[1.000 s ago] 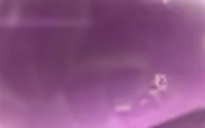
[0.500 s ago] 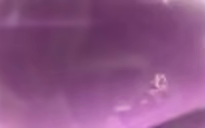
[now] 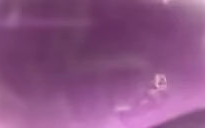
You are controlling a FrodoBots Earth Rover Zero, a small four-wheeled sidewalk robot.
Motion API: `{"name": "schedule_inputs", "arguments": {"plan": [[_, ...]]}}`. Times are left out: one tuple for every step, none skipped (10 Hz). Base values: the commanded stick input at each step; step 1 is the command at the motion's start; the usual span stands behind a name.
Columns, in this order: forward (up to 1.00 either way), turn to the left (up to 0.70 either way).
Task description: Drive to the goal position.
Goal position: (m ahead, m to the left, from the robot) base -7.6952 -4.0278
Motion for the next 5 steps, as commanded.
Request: {"name": "schedule_inputs", "arguments": {"plan": [[0.00,0.45],[0.00,0.18],[0.00,0.00],[0.60,0.00],[1.00,0.00]]}}
